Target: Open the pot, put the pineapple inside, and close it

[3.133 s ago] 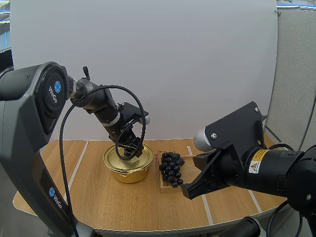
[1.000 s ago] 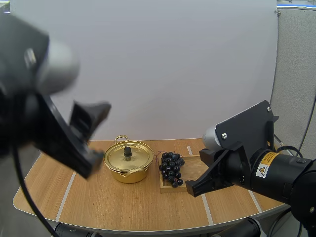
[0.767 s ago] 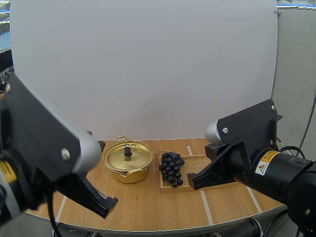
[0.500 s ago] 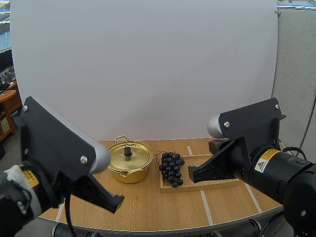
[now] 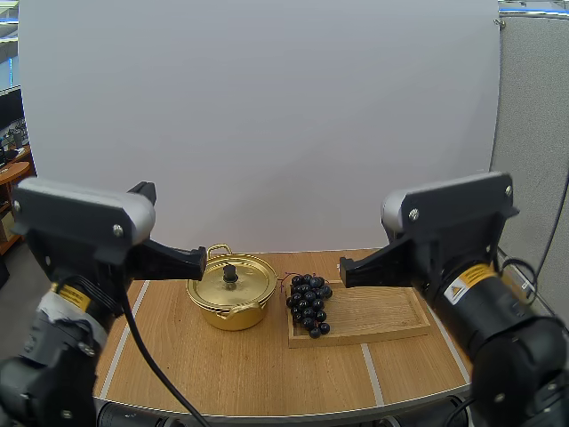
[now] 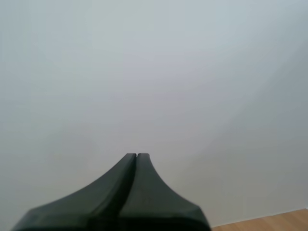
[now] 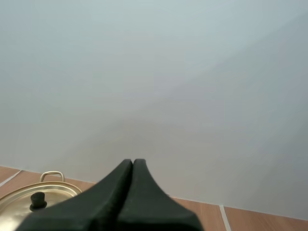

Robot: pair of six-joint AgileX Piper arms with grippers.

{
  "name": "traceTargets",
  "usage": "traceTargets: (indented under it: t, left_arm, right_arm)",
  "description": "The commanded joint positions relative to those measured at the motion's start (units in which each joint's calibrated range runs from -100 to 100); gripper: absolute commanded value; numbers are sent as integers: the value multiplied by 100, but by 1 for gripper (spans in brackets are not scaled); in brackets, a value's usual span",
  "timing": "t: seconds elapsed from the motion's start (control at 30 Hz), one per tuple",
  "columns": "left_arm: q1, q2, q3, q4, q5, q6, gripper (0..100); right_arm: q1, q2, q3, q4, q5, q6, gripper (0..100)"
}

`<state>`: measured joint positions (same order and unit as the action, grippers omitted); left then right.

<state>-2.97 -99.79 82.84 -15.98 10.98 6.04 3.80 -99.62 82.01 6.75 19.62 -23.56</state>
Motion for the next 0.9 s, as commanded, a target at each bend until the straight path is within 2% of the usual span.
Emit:
traceTargets:
  t: [0.0,0.13,0.47,0.5,0.57,0.87]
  left_arm:
    - [11,-21,450,46,-775,-23,0]
    - [69,-21,870,46,-928,-23,0]
    - [69,-21,1716,46,-928,-32,0]
    - [69,-21,1716,46,-790,-32,0]
    - [69,-21,1716,46,18,-32,0]
    - [138,-21,1716,79,974,-32,0]
  right_arm:
    - [-28,-38,500,-125,-712,-2,0]
    - [-28,-38,1045,-149,-835,-2,0]
    - [-28,-38,1799,-149,-668,-2,0]
    - [-28,-38,1799,-149,-177,-2,0]
    - [-44,-38,1799,-149,90,-2,0]
    - [-96,-38,1799,-156,1033,-2,0]
